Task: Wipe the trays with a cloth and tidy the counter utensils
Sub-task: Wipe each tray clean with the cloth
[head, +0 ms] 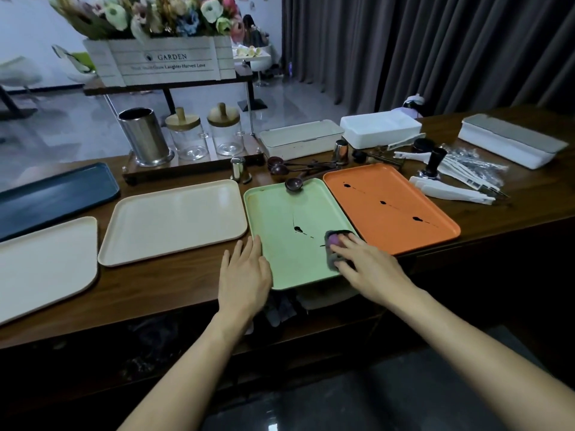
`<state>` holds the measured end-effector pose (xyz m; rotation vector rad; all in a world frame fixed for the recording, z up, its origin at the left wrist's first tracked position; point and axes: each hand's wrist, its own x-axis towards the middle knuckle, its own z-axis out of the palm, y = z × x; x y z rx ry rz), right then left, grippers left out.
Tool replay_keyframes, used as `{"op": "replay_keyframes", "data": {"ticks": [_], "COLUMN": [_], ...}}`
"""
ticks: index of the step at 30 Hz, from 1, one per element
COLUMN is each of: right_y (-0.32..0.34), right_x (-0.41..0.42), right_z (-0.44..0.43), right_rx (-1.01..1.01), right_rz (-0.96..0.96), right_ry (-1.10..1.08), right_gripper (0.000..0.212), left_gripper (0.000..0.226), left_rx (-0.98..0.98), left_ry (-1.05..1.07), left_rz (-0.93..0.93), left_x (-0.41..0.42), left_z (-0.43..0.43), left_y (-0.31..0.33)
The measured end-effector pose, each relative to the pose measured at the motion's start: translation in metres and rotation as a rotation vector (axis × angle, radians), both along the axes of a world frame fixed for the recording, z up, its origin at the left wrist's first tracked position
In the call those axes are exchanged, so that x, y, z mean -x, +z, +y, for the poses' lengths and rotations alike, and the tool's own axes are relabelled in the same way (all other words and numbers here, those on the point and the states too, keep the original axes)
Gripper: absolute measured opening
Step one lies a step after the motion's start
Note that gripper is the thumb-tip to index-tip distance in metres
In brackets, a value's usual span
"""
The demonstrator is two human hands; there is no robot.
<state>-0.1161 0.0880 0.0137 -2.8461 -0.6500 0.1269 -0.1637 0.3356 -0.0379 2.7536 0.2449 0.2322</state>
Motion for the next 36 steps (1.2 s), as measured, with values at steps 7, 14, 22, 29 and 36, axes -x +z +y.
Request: {"op": "replay_keyframes", "data": {"ticks": [7,14,22,29,36], "right_y": [-0.017,-0.019,-0.013,-0.013,-0.018], "right_x": [-0.013,0.011,-0.044,-0.104,-0.047], "right_z": [0.037,0.078,0.036,0.089,0.06], "right_rx": [-0.027,-0.148,-0.05,-0.088,-0.081], "right_rz": [-0.175,-0.033,-0.02,-0.043,0.021], "right_ry": [0.005,0.201,0.033,0.097,0.3], "right_gripper": [0.039,0.046,0.045,0.043,0.047], "left_gripper": [0.064,0.069,0.068,0.067,0.074], "left_rx": [-0.015,-0.036,-0.029,-0.036,-0.027], "left_ry": [-0.017,-0.011,-0.034,-0.056,-0.003], "left_rz": [0.03,0.01,0.009,0.029,0.017], "left_x": [-0.001,-0.001,-0.002,-0.003,-0.004], "left_z": [0.003,0.001,0.003,0.007,0.004], "left_y": [-0.002,-0.003,-0.005,-0.007,-0.007]}}
